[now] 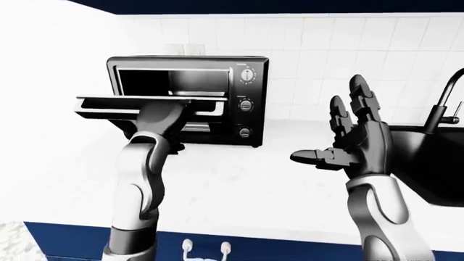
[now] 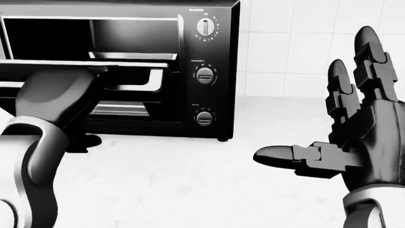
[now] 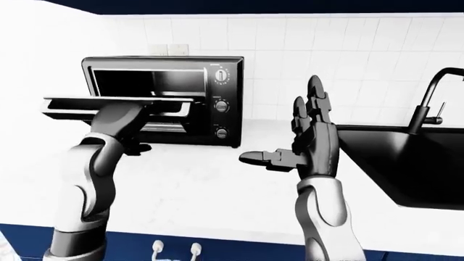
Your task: Open the toaster oven door.
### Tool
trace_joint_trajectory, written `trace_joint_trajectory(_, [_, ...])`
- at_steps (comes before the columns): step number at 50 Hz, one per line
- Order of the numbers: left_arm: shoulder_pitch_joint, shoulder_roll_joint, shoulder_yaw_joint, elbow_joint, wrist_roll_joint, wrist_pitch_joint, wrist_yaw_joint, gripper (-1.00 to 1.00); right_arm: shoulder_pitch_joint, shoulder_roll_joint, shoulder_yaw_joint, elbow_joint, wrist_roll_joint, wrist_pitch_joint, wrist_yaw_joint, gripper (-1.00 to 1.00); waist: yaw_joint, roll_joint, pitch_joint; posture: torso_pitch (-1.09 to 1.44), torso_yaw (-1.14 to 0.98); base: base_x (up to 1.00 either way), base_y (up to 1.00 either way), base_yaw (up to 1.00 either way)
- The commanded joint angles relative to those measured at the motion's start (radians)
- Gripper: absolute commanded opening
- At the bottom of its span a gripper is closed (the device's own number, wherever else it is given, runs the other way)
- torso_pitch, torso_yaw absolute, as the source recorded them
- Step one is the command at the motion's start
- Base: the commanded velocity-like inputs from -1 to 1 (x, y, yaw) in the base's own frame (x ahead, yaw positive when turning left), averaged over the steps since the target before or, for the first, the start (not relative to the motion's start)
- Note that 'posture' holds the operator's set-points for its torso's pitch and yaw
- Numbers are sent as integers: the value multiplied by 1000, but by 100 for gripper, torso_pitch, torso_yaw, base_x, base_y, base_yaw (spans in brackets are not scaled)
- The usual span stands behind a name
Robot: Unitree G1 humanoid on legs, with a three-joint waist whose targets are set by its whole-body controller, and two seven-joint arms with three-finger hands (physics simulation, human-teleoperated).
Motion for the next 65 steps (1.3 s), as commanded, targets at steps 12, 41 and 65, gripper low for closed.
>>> trace_joint_trajectory(12, [99,-11,30,-285,-7,3,-116,21,-32,-8,-4,-41,6,-5,-4,100,2,-1,5,-61,0,0,0,0])
trace_joint_trajectory(41, [321,-49,84,-626,-57,-40,-258,26,-15,-7,-12,-34,9,-25,4,100,-5,1,-8,-61,0,0,0,0])
trace_joint_trajectory(65, [587,-110,129,-673,-104,-196,-183,26,-7,-8,-19,-33,11,-33,5,100,1,1,-13,-61,0,0,0,0])
